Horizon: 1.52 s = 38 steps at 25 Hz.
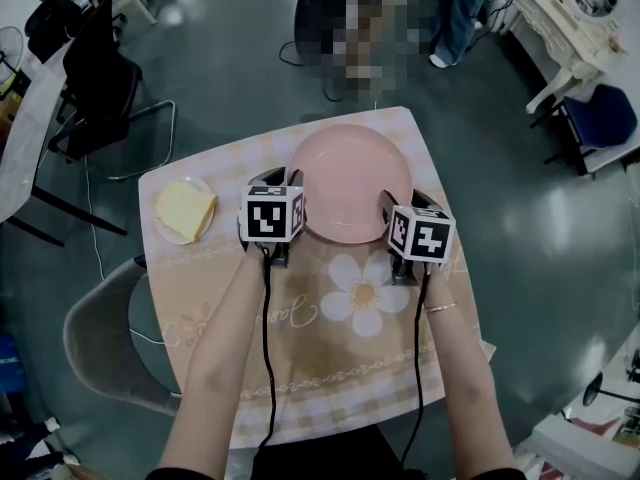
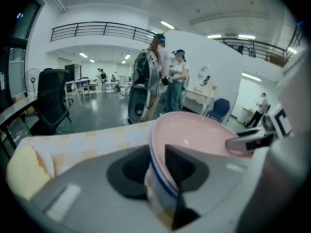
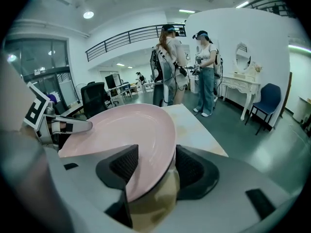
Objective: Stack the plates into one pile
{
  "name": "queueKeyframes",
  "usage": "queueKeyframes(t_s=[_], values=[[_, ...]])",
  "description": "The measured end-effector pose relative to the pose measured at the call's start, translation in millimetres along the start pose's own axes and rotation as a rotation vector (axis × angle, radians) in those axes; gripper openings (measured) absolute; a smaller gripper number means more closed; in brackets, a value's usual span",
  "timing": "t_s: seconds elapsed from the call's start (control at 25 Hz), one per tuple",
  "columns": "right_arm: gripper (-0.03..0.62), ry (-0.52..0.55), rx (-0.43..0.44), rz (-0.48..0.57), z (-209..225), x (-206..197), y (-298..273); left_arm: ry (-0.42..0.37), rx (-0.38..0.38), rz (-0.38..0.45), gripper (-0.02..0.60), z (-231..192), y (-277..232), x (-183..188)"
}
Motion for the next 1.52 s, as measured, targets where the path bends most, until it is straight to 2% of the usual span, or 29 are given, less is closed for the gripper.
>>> queueKeyframes(t_s=[0.24, 0.48, 0.68, 0.84, 1.08, 1.2, 1.52], values=[[0.218, 0.002, -0.019, 0.023, 2.7, 3.2, 6.1, -0.006, 0.019, 0.006, 0.117, -2.7, 2.7, -1.6], [0.218, -0.004, -0.051, 0.069, 5.6, 8.5, 21.7, -0.011, 0.022, 0.071, 0.102, 2.3, 18.2, 10.9], [0.216, 0.012, -0.052, 0.135, 1.1, 21.4, 44.2, -0.049, 0.005, 0.131, 0.072, 16.1, 38.1, 26.2], [0.164, 0.032, -0.064, 0.185, -1.7, 31.5, 65.7, -0.063, -0.003, 0.171, 0.044, 26.2, 55.8, 36.4], [0.093, 0.049, -0.066, 0.251, -6.9, 41.3, 99.3, -0.082, -0.02, 0.214, 0.035, 41.5, 84.0, 42.4], [0.032, 0.058, -0.081, 0.282, -10.0, 42.1, 116.5, -0.082, -0.029, 0.23, 0.032, 47.5, 99.0, 40.7], [0.005, 0.073, -0.037, 0.38, -28.4, 40.7, 163.0, -0.076, -0.04, 0.292, 0.009, 55.3, 144.5, 32.2]])
Point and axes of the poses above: the fingertips, and each gripper's own axes: y backward along the fingers, z to its right, x out of its top, the point moved 4 cm from there along y, backward along the fingers, and after that the axes turned 12 degrees about y, right-handed, at the moved point
